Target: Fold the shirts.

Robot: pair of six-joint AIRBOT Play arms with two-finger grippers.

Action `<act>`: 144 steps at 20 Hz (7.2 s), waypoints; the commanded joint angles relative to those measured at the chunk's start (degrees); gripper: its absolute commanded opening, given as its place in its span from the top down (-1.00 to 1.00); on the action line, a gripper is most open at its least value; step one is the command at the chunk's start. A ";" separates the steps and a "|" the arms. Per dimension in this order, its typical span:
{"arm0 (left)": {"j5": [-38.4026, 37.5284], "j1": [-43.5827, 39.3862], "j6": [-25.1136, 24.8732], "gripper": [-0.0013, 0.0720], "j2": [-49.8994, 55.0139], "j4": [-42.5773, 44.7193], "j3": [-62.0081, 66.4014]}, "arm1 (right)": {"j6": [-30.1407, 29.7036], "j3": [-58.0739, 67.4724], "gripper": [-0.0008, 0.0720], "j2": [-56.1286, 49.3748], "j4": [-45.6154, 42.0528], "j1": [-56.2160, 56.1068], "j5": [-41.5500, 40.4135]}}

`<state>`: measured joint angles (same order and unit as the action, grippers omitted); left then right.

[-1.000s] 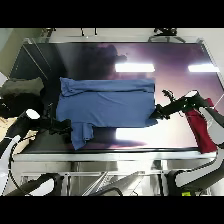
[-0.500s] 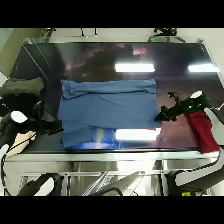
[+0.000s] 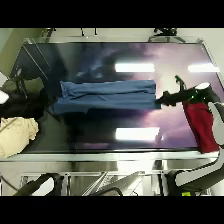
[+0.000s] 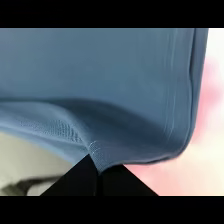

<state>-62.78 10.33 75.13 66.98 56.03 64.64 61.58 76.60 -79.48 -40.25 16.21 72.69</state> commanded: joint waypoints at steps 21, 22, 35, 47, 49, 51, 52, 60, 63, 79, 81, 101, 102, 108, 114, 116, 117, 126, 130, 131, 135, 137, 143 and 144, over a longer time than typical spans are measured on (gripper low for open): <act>-4.55 -6.14 1.49 -0.86 47.63 -0.26 51.74 | -3.26 24.33 -0.59 -19.54 1.95 -2.64 -15.54; -7.37 -5.92 1.79 -0.86 47.47 -0.39 53.86 | -3.08 24.33 -0.77 -19.34 1.90 -1.60 -15.26; -15.32 -3.50 3.15 -0.86 32.81 -0.72 40.81 | 0.83 24.33 -0.79 -17.62 1.97 3.74 -1.68; -17.55 -16.83 5.01 -0.86 29.62 -0.59 35.50 | 0.79 24.33 -0.79 -21.42 2.01 7.17 -6.67; -16.41 -18.60 5.01 -0.86 29.62 -0.59 35.50 | 0.74 24.33 -0.79 -22.82 3.69 7.13 -5.88; -14.73 -19.93 5.01 -0.86 29.62 -0.59 35.50 | -0.28 24.33 -0.79 -23.34 7.41 7.15 -4.46; -13.73 -20.48 5.01 -0.86 29.62 -0.59 35.50 | -0.37 24.35 -0.78 -23.34 8.07 6.95 -3.87; -6.12 -25.77 5.44 0.92 30.91 -0.61 35.52 | -3.37 24.39 0.86 -22.49 9.29 1.75 0.44; -5.53 -27.93 5.49 0.92 34.42 -0.63 36.41 | -3.28 27.23 0.93 -19.34 9.49 0.17 1.70; 19.65 -46.23 9.90 0.92 61.53 -6.97 50.97 | 4.90 32.26 0.93 1.57 13.49 0.24 11.63; 17.68 -45.90 8.90 0.92 61.53 -9.79 51.08 | 5.14 32.26 0.93 1.29 13.51 0.24 11.61; -12.02 -4.74 -3.15 0.92 -2.23 -9.60 30.32 | -2.19 32.09 -0.05 -21.07 13.51 -46.90 -35.28; -11.45 -4.07 -3.37 0.93 -3.98 -9.62 28.11 | -4.35 32.11 -0.60 -21.88 15.04 -48.39 -36.46; -6.12 -0.66 -4.81 0.92 -11.85 -9.62 18.47 | -2.23 32.13 -0.60 -9.84 8.52 -37.46 -22.25; -8.59 -1.18 -4.81 0.93 -12.66 -9.66 15.85 | 15.19 31.65 -0.60 -5.11 -3.17 -15.69 -2.86; -9.31 -1.16 -4.81 0.92 -12.61 -9.64 15.85 | 17.38 28.63 -0.60 -5.38 -6.51 -11.32 0.98; -9.31 -1.16 -4.81 0.92 -12.63 -9.66 15.85 | 17.33 25.77 -0.60 -5.42 -6.73 -10.12 1.07; -10.19 -1.16 -4.59 0.92 -12.61 -9.66 15.85 | 14.78 13.99 -0.62 -12.70 -3.30 -18.38 -12.87; -10.64 -1.16 -4.61 0.92 -12.61 -9.60 15.85 | 13.27 13.99 -0.62 -16.65 1.27 -21.79 -16.61; -10.60 -1.16 -4.61 0.92 -12.61 -9.60 15.85 | 11.76 13.99 -0.62 -17.05 3.37 -21.99 -16.87; -10.58 -1.16 -4.61 0.93 -12.61 -9.57 15.85 | 2.73 15.72 0.50 -16.83 17.16 -21.99 -16.04; -10.60 -1.16 -4.59 0.92 -12.61 -9.60 15.85 | -0.26 19.17 0.92 -16.20 21.90 -21.99 -14.56; -11.89 -1.18 -4.13 0.92 -12.61 -9.62 15.85 | 4.31 33.55 0.93 -7.32 16.70 -13.16 -14.60; -12.11 -1.16 -4.13 0.92 -12.61 -9.62 15.85 | 6.80 34.67 0.93 -5.42 15.37 -10.38 -14.56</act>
<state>-74.08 9.15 70.76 54.37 46.41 80.51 64.18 106.15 -89.32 -23.03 0.36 58.15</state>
